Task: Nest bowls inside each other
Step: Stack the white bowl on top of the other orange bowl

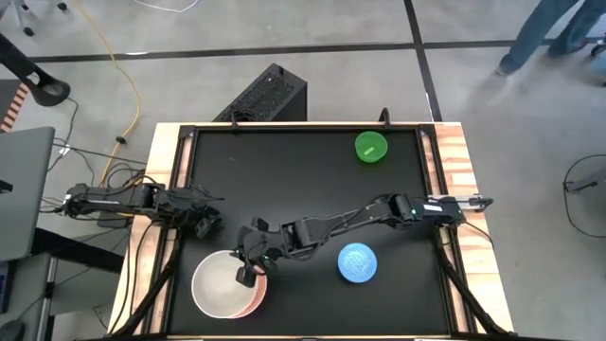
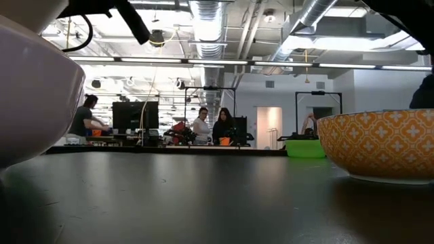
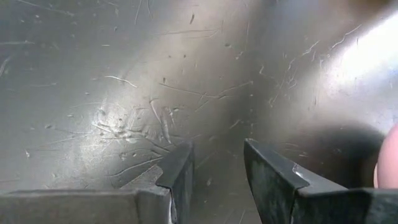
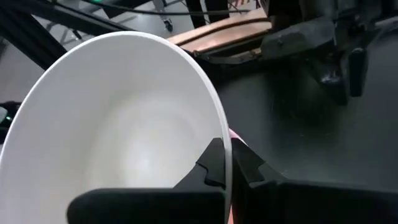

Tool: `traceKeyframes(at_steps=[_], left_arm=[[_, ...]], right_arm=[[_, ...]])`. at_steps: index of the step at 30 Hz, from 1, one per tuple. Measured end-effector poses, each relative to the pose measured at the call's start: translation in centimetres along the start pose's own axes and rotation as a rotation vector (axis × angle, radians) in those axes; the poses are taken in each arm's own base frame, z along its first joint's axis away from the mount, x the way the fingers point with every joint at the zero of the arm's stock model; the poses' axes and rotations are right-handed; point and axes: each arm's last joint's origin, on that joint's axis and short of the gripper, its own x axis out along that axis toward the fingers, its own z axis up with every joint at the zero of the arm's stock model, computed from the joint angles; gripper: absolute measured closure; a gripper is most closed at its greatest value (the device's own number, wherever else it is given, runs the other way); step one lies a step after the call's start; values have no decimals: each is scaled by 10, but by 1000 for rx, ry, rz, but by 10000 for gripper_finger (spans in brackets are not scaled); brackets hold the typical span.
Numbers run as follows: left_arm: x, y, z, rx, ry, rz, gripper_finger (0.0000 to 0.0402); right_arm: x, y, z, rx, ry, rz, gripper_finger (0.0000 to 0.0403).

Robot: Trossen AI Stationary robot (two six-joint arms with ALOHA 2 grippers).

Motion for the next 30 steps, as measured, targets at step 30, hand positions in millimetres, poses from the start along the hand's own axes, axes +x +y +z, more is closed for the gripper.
traceKeyframes(at_steps=[30], left_arm=[[0, 0, 0, 0, 0, 1, 274]], right_arm=[[22, -6, -33, 75, 120, -75, 394]])
